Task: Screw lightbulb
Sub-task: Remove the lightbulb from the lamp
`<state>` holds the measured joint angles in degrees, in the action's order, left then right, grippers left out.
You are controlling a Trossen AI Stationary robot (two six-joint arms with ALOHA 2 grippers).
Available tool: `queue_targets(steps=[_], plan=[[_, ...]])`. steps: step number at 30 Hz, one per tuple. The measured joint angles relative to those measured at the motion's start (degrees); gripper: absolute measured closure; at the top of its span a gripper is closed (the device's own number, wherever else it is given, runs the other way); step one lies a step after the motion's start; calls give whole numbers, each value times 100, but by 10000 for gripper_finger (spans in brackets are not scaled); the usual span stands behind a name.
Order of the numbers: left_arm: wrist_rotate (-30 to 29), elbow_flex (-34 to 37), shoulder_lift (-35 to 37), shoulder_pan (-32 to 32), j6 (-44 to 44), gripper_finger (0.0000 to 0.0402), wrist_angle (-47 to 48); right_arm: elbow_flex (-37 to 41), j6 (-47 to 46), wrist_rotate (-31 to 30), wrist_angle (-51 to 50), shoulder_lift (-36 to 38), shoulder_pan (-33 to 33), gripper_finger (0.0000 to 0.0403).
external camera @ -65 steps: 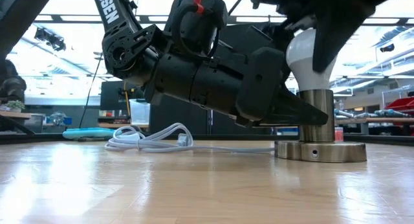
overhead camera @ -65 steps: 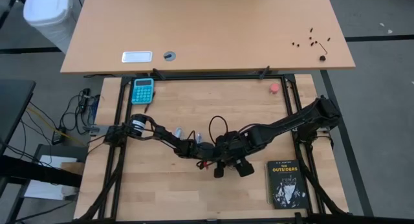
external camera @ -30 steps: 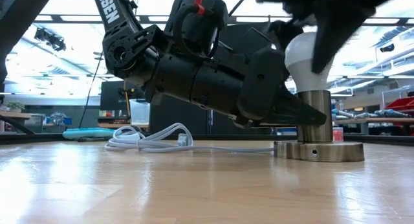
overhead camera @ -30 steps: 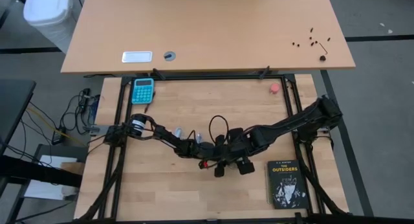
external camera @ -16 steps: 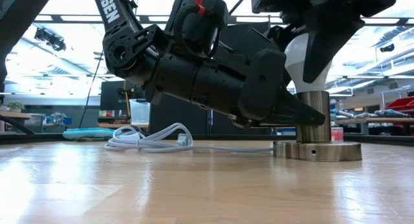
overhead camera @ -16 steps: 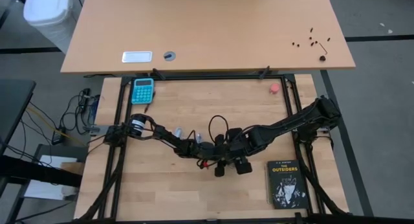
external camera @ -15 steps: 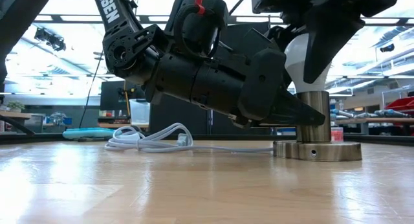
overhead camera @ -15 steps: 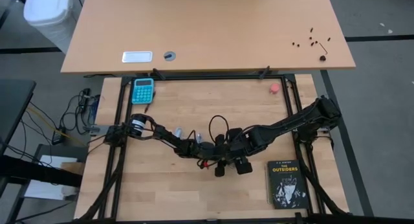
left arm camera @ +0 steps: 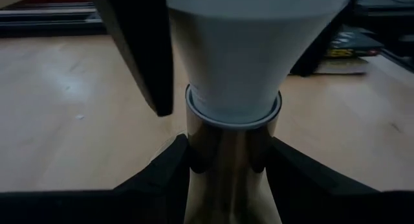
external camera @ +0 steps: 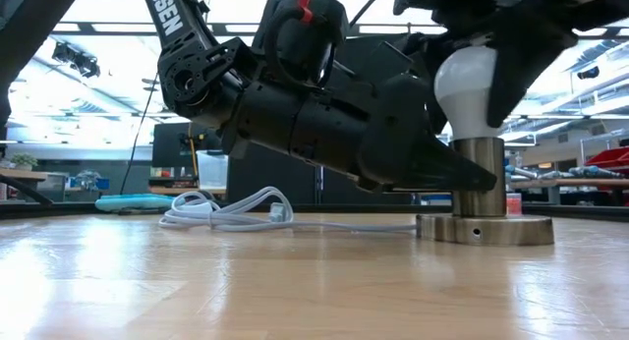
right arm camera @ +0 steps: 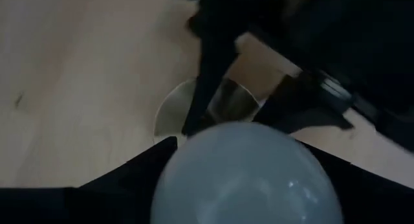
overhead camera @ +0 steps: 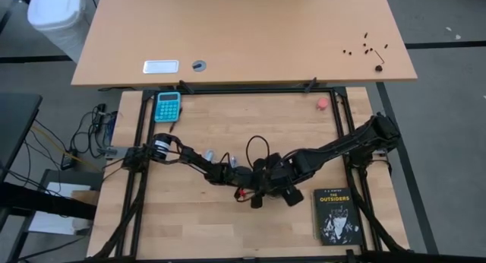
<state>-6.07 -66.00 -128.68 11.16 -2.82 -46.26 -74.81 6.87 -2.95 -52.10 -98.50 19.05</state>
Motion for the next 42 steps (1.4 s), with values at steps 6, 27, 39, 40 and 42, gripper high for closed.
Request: queue_targets(steps=[6,27,39,40,42], plan=[[245,0,0,-24,96,224,11,0,1599,165,8,0,107,139],[171,7,0,-43,89,224,-7,13,5478,-807,-102,0,131,123],[250,11,-4,-28,89,223,-17,-450,4170,-952,-668,2,168,14],[250,11,-4,-28,89,223,-17,-509,4002,-966,-756,4,172,9],[250,9,-4,-28,89,223,-13,-580,3673,-1122,-932,4,190,5]])
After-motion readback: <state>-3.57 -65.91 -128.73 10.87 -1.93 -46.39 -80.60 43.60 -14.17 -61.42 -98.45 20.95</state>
